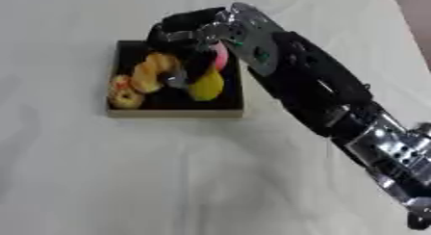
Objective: Pick up objects on the table and place them in the box.
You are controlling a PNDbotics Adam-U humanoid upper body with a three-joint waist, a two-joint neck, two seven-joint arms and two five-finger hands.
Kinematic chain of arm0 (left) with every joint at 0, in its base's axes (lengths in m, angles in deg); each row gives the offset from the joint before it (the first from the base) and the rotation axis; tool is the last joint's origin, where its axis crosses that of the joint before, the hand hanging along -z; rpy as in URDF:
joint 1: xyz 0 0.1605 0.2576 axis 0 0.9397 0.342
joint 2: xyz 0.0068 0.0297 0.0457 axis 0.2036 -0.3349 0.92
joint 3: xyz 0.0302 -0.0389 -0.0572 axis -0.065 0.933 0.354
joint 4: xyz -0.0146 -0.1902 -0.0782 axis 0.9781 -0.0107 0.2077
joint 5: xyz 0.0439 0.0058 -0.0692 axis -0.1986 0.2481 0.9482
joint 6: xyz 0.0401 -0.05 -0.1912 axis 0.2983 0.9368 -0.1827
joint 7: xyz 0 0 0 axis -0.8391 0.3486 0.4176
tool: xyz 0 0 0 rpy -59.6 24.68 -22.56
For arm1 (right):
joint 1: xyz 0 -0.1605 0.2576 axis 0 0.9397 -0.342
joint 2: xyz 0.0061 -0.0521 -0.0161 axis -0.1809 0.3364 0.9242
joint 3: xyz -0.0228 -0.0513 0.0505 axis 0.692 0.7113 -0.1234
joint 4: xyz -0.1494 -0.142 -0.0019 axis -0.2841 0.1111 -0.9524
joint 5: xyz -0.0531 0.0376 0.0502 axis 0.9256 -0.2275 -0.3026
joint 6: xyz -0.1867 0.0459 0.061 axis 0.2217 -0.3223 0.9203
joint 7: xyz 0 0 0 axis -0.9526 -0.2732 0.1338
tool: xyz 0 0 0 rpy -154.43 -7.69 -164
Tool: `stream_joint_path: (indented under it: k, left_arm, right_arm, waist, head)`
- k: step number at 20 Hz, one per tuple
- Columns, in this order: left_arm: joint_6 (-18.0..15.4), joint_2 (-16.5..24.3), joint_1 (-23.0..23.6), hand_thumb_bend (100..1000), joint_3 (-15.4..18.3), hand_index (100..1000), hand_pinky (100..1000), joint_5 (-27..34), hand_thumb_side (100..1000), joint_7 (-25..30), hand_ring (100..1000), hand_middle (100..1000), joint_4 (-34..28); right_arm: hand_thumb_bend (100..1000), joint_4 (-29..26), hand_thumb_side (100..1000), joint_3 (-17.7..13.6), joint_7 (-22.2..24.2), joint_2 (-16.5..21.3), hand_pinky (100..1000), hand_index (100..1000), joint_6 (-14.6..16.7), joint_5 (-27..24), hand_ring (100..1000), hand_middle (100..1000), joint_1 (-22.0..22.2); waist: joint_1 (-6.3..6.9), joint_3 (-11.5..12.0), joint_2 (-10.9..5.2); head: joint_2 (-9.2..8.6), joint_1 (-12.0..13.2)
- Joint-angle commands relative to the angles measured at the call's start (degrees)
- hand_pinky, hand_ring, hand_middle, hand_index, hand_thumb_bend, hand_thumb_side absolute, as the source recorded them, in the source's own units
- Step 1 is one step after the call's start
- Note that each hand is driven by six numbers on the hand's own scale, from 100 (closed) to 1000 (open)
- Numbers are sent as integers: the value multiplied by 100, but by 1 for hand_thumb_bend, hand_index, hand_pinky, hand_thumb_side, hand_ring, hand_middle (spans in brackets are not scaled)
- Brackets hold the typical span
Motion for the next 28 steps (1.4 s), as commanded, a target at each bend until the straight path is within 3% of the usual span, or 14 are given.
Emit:
stream_joint_path:
  k: [1, 6, 11, 19, 23, 28]
  left_arm:
    - [5, 103, -57, 100, 43, 803, 790, 6, 446, -5, 791, 696, -100]
    - [25, 100, -38, 100, 42, 803, 790, 6, 446, -5, 791, 696, -100]
    - [37, 101, -15, 100, 49, 803, 790, 5, 443, -14, 791, 695, -100]
    - [43, 111, 40, 100, 66, 802, 789, -6, 439, -43, 790, 694, -100]
    - [59, 127, 108, 100, 83, 801, 788, -25, 441, -69, 789, 694, -100]
    - [63, 151, 164, 100, 102, 801, 788, -56, 438, -99, 789, 693, -100]
  right_arm:
    - [209, -30, 487, -119, 10, 44, 889, 909, 63, 163, 940, 811, -145]
    - [348, -139, 533, -146, -105, 101, 907, 947, -10, 212, 951, 824, -169]
    - [391, -358, 501, -118, -19, 218, 909, 959, -92, -4, 954, 830, -207]
    - [193, -874, 500, -125, -88, 571, 883, 926, -407, -621, 926, 790, -224]
    - [107, -1584, 493, -155, -195, 1093, 875, 919, -702, -1111, 918, 779, -197]
    - [100, -2575, 528, -394, -502, 1841, 857, 900, -1202, -1695, 895, 757, 68]
  waist:
    - [-41, 8, -457]
    - [-33, -4, -471]
    - [-29, -27, -508]
    - [-13, -83, -585]
    - [-18, -152, -620]
    - [0, -236, -638]
  head:
    - [-34, -2]
    - [-11, 20]
    - [8, 36]
    - [42, 90]
    - [79, 155]
    - [100, 247]
